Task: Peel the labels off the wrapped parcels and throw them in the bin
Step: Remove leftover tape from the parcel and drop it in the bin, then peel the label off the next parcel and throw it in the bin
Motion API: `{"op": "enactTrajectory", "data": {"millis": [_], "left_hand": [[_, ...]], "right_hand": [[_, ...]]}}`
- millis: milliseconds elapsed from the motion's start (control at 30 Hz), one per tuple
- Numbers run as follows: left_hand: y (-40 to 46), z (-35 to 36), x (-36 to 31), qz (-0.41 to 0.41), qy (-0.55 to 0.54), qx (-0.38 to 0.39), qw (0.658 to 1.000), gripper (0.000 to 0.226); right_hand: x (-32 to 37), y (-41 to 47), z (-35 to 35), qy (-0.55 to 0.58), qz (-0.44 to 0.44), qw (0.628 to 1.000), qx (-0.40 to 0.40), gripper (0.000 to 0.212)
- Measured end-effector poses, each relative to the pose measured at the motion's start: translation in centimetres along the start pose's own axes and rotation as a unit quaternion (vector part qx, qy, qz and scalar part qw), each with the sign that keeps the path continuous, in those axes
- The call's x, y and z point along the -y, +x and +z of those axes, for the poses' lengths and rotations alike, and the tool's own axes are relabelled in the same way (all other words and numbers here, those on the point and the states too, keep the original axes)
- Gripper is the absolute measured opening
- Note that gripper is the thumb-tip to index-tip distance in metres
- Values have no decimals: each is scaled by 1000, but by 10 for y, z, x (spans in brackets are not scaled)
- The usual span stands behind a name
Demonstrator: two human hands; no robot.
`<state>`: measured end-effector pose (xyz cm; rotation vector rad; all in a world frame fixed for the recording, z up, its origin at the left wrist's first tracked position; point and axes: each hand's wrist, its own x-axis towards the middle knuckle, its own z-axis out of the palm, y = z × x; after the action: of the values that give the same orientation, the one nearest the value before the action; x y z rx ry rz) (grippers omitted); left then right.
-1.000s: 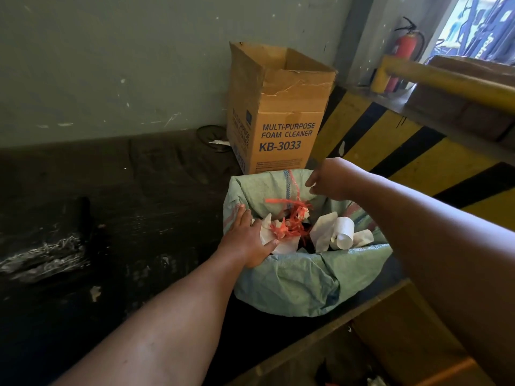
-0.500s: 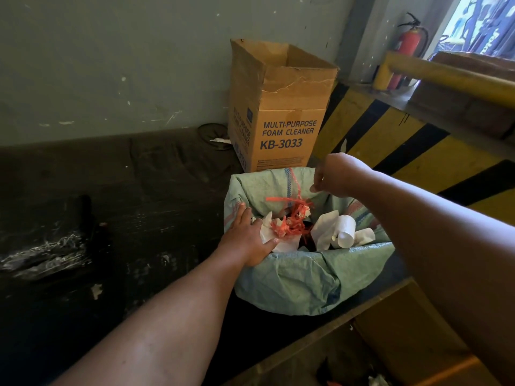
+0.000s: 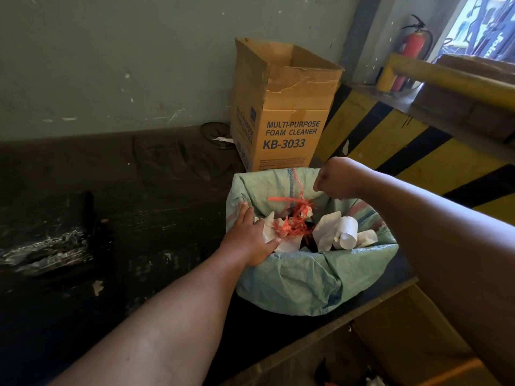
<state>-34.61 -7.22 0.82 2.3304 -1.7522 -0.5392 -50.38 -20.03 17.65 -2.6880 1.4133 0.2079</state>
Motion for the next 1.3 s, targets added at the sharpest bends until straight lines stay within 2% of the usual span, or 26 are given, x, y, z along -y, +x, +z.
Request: {"op": "enactTrajectory", "data": {"millis": [67,133,167,233,333,400,567,767,900,1033,1200,1300], "left_hand": [[0,0,0,2,-2,0,1000,87],[0,0,0,1,-5,0,1000,87],[0,-1,0,2,-9,1,1000,87],[-1,-6,2,12,-21,-4,1000,85],[-3,-26,18,52,-29,-62,996,80],[-8,-50,43,49,-52,-103,992,76],[-45,-104,167,-82,-35,-185,979,79],[-156,-104,345,-291,-33,-206,934,74],[-228,-53,418,-344,-18,-172,923,82],[-260,-8,453,-333,-30,-83,939,89],[-266,49,473,-301,-32,2,953,94],[-269,66,476,-300,-1,-4,954,93]], "right_hand": [[3,-1,2,-28,-1,1000,-1,34],[6,1,5,-54,-18,998,5,27],[7,3,8,-44,-24,999,2,24],[16,8,11,10,-27,1000,8,35],[46,23,13,16,-59,998,16,40],[78,35,16,1,-95,995,16,46],[195,65,38,25,-176,983,41,53],[356,83,92,92,-264,954,108,62],[448,92,135,109,-282,942,144,63],[510,105,176,157,-236,952,115,68],[548,125,213,257,-143,953,79,73],[553,135,226,309,-88,944,80,78]]}}
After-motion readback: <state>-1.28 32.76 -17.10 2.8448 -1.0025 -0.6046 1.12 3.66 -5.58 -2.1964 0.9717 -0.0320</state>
